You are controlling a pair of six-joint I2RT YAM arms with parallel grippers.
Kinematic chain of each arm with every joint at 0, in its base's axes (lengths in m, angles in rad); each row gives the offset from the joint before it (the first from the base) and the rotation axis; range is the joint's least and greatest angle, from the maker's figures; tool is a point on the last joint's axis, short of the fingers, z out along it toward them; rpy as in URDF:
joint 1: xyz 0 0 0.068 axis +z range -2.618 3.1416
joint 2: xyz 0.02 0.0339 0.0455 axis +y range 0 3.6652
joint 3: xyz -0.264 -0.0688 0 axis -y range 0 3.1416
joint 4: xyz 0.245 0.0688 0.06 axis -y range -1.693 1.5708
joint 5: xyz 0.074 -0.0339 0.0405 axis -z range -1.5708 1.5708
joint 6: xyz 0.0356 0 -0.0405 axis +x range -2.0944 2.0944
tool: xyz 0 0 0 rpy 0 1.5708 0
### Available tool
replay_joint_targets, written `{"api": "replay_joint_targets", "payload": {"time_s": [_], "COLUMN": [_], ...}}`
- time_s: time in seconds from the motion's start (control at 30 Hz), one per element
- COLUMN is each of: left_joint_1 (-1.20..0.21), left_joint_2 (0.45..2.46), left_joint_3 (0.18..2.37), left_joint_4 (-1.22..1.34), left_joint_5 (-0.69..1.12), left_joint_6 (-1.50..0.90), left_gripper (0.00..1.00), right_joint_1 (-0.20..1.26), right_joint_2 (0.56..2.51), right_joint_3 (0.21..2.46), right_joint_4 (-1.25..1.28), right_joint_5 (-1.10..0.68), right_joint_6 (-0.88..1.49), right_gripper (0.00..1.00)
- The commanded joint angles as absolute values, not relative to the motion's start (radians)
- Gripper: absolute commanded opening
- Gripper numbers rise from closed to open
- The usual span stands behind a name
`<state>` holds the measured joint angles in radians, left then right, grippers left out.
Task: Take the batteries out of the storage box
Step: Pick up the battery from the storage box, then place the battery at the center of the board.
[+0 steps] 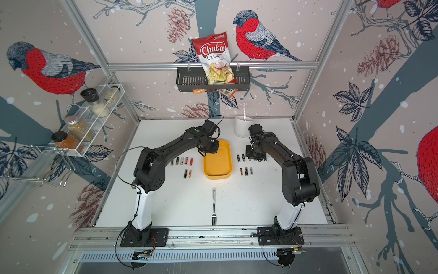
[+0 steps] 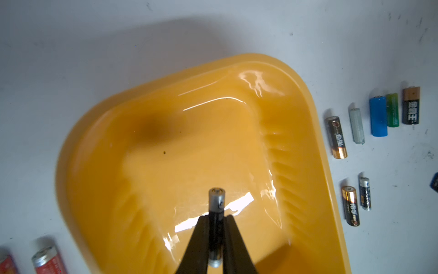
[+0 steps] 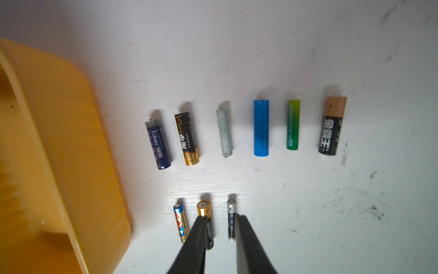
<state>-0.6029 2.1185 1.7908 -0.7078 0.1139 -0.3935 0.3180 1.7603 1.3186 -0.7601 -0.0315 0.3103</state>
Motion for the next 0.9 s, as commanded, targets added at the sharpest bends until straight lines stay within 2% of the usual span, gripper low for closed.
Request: {"api": "replay_joint_targets", "payload": {"time_s": [0.0,0.57,0.87], "left_joint_1": [-0.584,-0.388,-0.327], "left_joint_2": [2.047,1.651,1.572], "left_joint_3": [1.728,1.268,1.060], "left_joint_4": [-0.656,-0.618,-0.551], "left_joint_5": [0.147,0.094,0.089], "left_joint_6": [-0.416,-0.387,-0.371], "left_gripper": [0.16,0.16,0.16], "right_joint_1": [0.332,0.392,0.419], "right_joint_2": [1.778,1.836,1.845], "right_joint_3": [1.342,1.428,1.434], "right_joint_4": [-0.757,-0.785,-0.799], "right_joint_5": [-0.038,-0.026,-0.007], "right_joint_6": [0.311,0.322,0.331], "right_gripper": [0.28,0.28,0.28]}}
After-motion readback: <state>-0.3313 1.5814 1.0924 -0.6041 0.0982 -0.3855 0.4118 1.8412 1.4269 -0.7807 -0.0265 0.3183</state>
